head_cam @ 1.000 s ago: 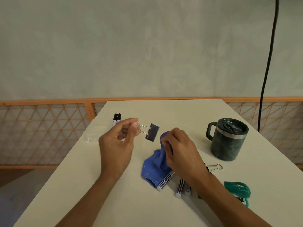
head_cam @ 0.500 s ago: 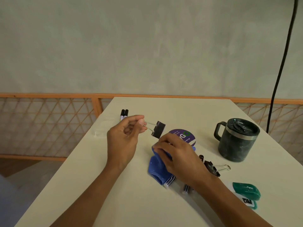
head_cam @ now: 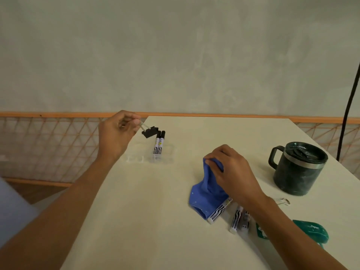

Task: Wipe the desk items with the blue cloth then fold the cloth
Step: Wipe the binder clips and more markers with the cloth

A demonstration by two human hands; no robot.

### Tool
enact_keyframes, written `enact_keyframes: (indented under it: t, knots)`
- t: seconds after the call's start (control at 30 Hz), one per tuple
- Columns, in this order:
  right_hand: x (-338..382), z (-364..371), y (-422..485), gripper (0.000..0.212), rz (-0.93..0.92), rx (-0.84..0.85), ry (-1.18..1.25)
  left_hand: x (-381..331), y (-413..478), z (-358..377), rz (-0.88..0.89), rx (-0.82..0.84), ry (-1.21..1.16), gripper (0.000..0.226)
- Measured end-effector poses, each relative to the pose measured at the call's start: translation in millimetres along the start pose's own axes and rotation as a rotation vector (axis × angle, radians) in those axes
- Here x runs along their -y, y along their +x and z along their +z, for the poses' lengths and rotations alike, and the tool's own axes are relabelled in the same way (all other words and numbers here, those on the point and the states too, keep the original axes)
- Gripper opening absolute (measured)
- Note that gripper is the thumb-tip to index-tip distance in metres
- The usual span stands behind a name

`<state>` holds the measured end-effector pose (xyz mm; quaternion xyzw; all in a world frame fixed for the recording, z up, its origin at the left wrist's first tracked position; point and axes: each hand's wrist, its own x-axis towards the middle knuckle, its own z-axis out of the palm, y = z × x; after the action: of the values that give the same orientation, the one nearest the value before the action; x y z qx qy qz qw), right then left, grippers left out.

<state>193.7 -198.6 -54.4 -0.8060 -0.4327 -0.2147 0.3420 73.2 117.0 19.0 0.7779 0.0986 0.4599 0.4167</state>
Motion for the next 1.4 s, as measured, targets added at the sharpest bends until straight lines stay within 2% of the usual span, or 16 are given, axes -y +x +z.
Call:
enact_keyframes:
  t: [0.3, 0.47, 0.67, 0.83, 1.07, 1.2, 1.4]
  knots:
    - [1, -1, -10, 0.013, -0.003, -0.032, -0.007, 57, 34, -5, 0.074, 0.093, 0.287, 0.022]
    - [-1, -2, -15, 0.018, -0.017, -0.032, -0.029, 84, 50, 3, 0.109, 0.13, 0.4, 0.023]
    - [-2, -1, -16, 0.018, -0.034, -0.05, -0.048, 108, 58, 12, -0.013, 0.204, 0.371, 0.019]
    - [-4, 1, -16, 0.02, -0.03, -0.045, -0.036, 125, 63, 15, -0.095, 0.172, 0.366, 0.021]
    - [-4, 1, -15, 0.018, -0.024, -0.043, -0.039, 122, 59, 17, -0.096, 0.159, 0.422, 0.026]
    - [-4, 1, -16, 0.017, -0.03, -0.048, -0.034, 122, 60, 20, -0.156, 0.15, 0.385, 0.032]
    - [-4, 0, -15, 0.014, -0.035, -0.062, -0.041, 125, 61, 26, -0.126, 0.147, 0.419, 0.029]
